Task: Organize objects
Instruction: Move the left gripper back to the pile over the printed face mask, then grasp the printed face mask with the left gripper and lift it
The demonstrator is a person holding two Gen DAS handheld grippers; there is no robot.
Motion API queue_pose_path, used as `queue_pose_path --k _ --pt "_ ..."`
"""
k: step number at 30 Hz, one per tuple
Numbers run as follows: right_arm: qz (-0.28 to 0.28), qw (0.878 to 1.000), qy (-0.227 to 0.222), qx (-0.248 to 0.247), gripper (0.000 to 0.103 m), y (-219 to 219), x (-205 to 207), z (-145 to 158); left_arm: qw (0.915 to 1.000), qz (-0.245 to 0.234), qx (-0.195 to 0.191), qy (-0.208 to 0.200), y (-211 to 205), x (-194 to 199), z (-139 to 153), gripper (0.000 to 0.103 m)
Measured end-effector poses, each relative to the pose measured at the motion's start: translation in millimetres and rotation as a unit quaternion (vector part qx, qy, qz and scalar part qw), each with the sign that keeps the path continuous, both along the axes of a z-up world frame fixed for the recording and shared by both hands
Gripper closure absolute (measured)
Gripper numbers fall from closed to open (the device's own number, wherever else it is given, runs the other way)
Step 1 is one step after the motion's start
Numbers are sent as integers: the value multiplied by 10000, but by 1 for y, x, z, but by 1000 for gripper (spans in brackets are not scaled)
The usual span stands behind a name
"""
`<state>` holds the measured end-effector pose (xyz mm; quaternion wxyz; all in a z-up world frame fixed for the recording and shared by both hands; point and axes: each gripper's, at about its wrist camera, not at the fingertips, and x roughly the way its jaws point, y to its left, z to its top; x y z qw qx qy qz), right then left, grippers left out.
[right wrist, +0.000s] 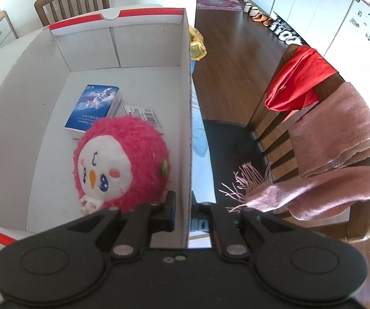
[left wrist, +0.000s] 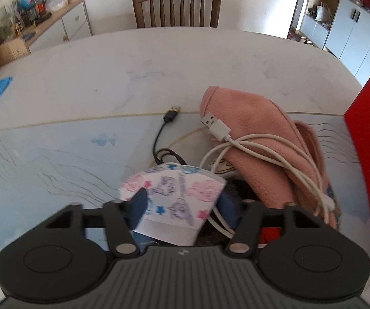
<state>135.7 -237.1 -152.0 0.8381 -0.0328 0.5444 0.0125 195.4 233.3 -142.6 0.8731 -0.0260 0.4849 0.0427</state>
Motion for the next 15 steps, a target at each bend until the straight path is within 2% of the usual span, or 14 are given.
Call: queue_pose_path --k 2,7,12,15 --pt "-16 10000 -2 12 95 0 0 0 9999 6 -108 -33 1 -1 2 64" --pt "-20 10000 -3 5 95 0 0 0 9994 82 -336 -83 2 -5 6 87" --pt "-31 10000 -8 14 95 -1 0 0 9980 191 -543 -247 7 -12 20 91" --pt "-34 10000 -17 13 95 -2 0 0 9983 131 -442 -360 8 -18 29 94"
